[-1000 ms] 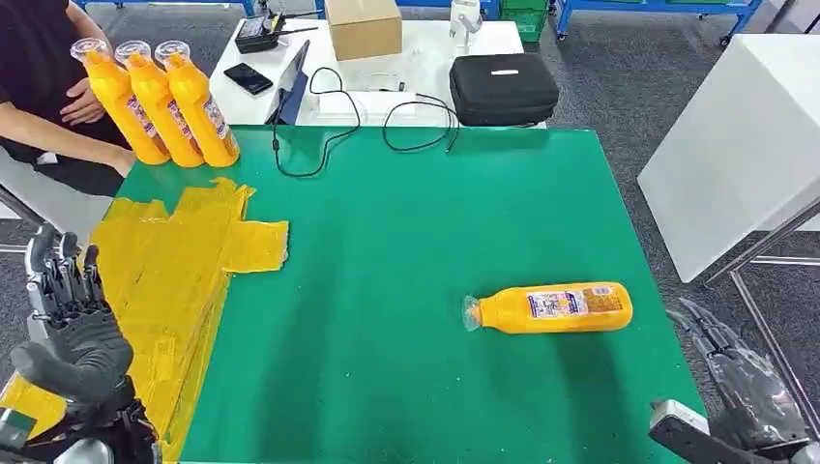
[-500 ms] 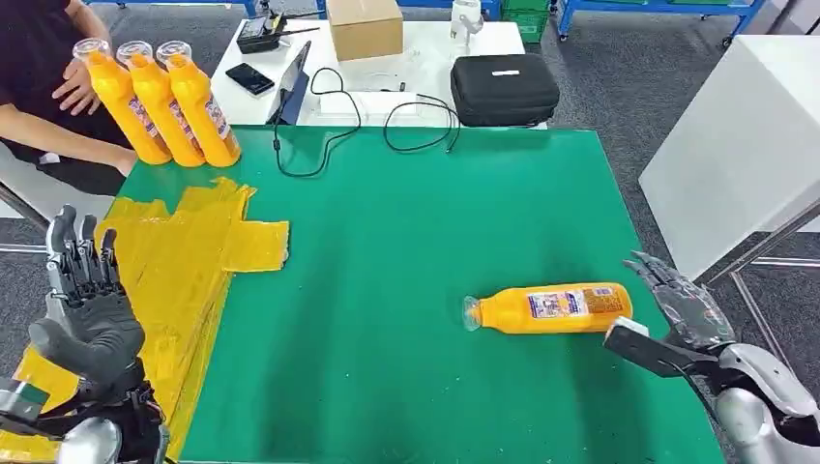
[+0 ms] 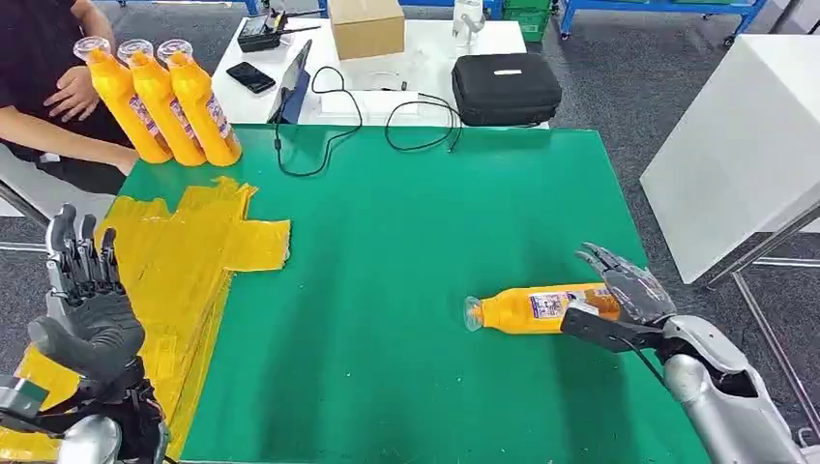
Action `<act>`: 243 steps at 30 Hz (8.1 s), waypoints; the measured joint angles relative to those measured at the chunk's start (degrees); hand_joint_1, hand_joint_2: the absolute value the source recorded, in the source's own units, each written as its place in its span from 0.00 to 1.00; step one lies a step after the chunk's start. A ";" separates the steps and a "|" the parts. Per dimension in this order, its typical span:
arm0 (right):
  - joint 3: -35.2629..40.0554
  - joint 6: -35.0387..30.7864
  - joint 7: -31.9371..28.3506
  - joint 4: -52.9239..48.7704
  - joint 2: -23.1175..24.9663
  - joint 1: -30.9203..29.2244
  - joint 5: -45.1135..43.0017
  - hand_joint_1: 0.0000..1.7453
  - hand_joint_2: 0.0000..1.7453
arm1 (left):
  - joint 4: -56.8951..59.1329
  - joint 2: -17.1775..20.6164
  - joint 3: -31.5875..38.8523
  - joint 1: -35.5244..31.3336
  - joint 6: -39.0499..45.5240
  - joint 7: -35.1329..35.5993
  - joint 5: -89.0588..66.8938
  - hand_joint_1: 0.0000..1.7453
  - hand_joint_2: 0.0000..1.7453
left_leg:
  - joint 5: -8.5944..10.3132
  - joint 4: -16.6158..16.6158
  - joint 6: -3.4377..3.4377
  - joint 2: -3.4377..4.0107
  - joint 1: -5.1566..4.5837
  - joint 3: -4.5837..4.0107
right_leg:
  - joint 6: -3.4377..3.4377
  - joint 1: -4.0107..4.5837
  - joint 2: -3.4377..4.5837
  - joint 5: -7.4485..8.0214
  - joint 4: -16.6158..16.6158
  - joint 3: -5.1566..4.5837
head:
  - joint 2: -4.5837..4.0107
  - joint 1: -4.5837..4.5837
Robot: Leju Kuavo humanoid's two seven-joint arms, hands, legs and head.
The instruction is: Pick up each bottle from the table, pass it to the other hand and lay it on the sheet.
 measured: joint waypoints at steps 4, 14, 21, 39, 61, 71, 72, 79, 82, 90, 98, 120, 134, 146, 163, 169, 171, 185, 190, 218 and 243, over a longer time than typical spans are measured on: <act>2.56 1.29 0.32 0.96 -1.00 -1.04 -2.19 0.00 1.00 | 0.00 0.02 0.09 0.01 -0.35 -0.02 0.89 0.00 0.00 | 0.00 0.00 0.00 -0.02 -0.01 -0.01 | 0.00 -0.01 -0.01 0.00 -0.01 -0.01 | 0.00 0.00; 9.60 8.74 3.87 2.38 -9.11 -3.92 -6.95 0.00 1.00 | 0.28 0.09 0.35 0.03 -1.18 -0.04 2.91 0.00 0.00 | 0.00 0.02 0.01 -0.06 -0.04 -0.07 | 0.01 -0.03 -0.05 0.00 -0.01 -0.02 | 0.00 0.00; 14.65 15.02 10.01 3.72 -15.02 -5.07 -6.36 1.00 1.00 | 0.31 0.20 0.48 0.01 -1.33 0.00 3.80 0.00 0.00 | -0.01 0.03 0.01 -0.08 -0.04 -0.07 | 0.01 -0.02 -0.07 0.00 -0.02 -0.04 | 0.00 0.00; 19.41 9.25 9.64 10.22 -14.74 -7.64 -4.84 0.00 1.00 | 0.66 0.28 1.24 -0.20 -2.51 0.13 5.00 0.00 0.00 | -0.01 0.01 0.01 0.05 -0.02 0.12 | 0.02 0.00 -0.04 0.02 -0.02 0.13 | 0.00 0.02; 19.20 3.04 9.31 19.52 -5.88 -11.05 -0.35 0.00 1.00 | -0.22 0.24 1.97 -0.03 -3.26 0.02 5.44 0.00 0.00 | 0.10 -0.02 -0.11 0.53 0.07 0.48 | -0.21 0.04 0.46 0.39 -0.05 0.23 | 0.00 0.04; 19.11 2.97 9.25 19.85 -5.51 -11.15 -0.27 0.00 0.00 | -0.24 0.24 2.14 -0.01 -3.26 0.02 5.44 0.00 0.00 | 0.13 -0.02 -0.10 0.67 0.08 0.51 | -0.21 0.05 0.56 0.42 -0.05 0.23 | 0.00 0.04; 19.06 2.91 9.14 19.85 -5.42 -11.15 -0.11 0.00 0.00 | -0.24 0.24 2.18 -0.01 -3.26 0.02 5.44 0.00 0.00 | 0.13 -0.02 -0.10 0.67 0.08 0.52 | -0.21 0.05 0.57 0.42 -0.05 0.23 | 0.00 0.04; 18.61 1.51 7.96 20.15 -3.96 -10.55 0.67 0.00 1.00 | -0.35 0.20 2.34 0.03 -3.17 0.00 5.42 0.00 0.00 | 0.21 -0.01 -0.07 0.65 0.07 0.45 | -0.15 0.04 0.55 0.46 -0.05 0.18 | 0.00 0.02; 18.06 1.99 6.60 19.32 -3.61 -10.13 -0.09 0.00 1.00 | -0.59 0.17 2.58 0.34 -3.19 -0.04 5.44 0.00 0.00 | 0.24 -0.01 -0.05 0.54 0.07 0.36 | -0.14 0.04 0.49 0.45 -0.04 0.15 | 0.00 0.02; 17.29 7.15 4.77 8.04 -6.87 -5.20 -6.56 0.00 1.00 | -0.85 0.20 2.91 0.97 -3.26 -0.57 5.66 0.00 0.00 | 0.24 -0.01 -0.05 0.34 0.03 0.02 | -0.12 0.03 0.34 0.42 -0.04 -0.09 | 0.00 0.02; 17.14 7.13 4.81 4.51 -8.44 -2.98 -7.13 0.00 1.00 | -0.87 0.17 3.13 1.06 -3.28 -0.72 5.77 0.00 0.00 | 0.24 -0.01 -0.05 0.31 0.01 -0.11 | -0.11 0.01 0.30 0.42 -0.04 -0.21 | 0.00 0.02; 18.23 7.08 8.28 3.98 -9.38 -1.69 -5.21 1.00 1.00 | -1.25 0.17 3.37 1.23 -3.30 -0.87 6.75 0.00 0.00 | 0.23 -0.01 -0.05 0.37 0.03 -0.09 | -0.11 0.03 0.30 0.42 -0.05 -0.26 | 0.00 0.02; 18.47 6.06 8.52 6.76 -7.54 -2.42 -5.01 1.00 1.00 | -1.33 0.20 3.37 1.23 -3.32 -0.79 6.82 0.00 0.00 | 0.23 -0.02 -0.06 0.44 0.06 0.35 | -0.13 0.03 0.38 0.46 -0.06 0.05 | 0.00 0.02; 17.58 3.08 8.44 9.25 -4.55 -1.13 -4.29 1.00 1.00 | -1.55 0.20 3.19 1.18 -3.06 -0.76 7.10 0.00 0.00 | -0.45 -0.06 -0.21 0.98 0.14 1.13 | -0.26 0.13 0.92 0.20 -0.12 0.17 | 0.00 0.07; 4.08 -2.95 -0.11 5.82 5.15 9.50 -13.51 1.00 1.00 | -1.64 0.24 2.60 2.96 -2.36 1.09 8.55 0.00 1.00 | -0.38 -0.03 -0.31 0.95 0.37 1.27 | -0.20 0.34 1.06 0.16 -0.13 0.91 | 0.00 0.07; -1.86 -1.70 -5.10 3.39 10.80 11.65 -18.78 1.00 1.00 | -0.48 0.90 1.38 3.46 -7.59 7.46 13.73 0.00 1.00 | -0.29 -0.04 -0.35 0.86 0.34 0.77 | -0.20 0.34 0.95 0.16 -0.10 0.51 | 0.00 0.04; -3.60 -1.70 -6.01 2.56 13.29 11.49 -19.76 1.00 1.00 | 0.31 1.18 0.68 4.18 -9.01 8.35 15.24 0.00 1.00 | -0.24 -0.03 -0.37 0.85 0.34 0.61 | -0.19 0.33 0.95 0.18 -0.08 0.33 | 0.00 0.00; -1.87 -1.07 -5.60 -3.63 26.93 1.76 -23.13 1.00 1.00 | 2.34 1.18 -5.79 5.93 -10.95 11.91 18.21 0.00 1.00 | -0.01 -0.02 -0.29 0.33 0.34 0.09 | -0.18 0.32 0.39 0.16 -0.04 -0.02 | 0.00 0.02; -1.39 -1.09 -5.62 -3.80 27.34 1.59 -23.33 1.00 1.00 | 2.36 1.18 -5.97 5.93 -10.86 11.96 18.29 0.00 1.00 | -0.01 -0.02 -0.29 0.33 0.24 0.04 | -0.18 0.21 0.39 0.16 -0.05 -0.06 | 0.00 0.02; 17.08 -4.59 -2.32 10.34 43.65 -9.47 -21.51 1.00 1.00 | 3.65 -3.24 -12.96 4.91 -7.65 12.24 19.32 0.00 1.00 | 0.06 -0.03 -0.33 0.33 0.29 -0.13 | -0.20 0.21 0.38 0.16 -0.01 -0.24 | 0.00 0.04; 22.16 -5.16 -2.10 15.67 47.03 -11.20 -21.34 1.00 1.00 | 4.13 -3.91 -14.12 4.92 -8.02 12.37 20.83 0.00 1.00 | 0.06 -0.03 -0.33 0.32 0.29 -0.13 | -0.19 0.21 0.38 0.16 -0.02 -0.24 | 0.00 0.07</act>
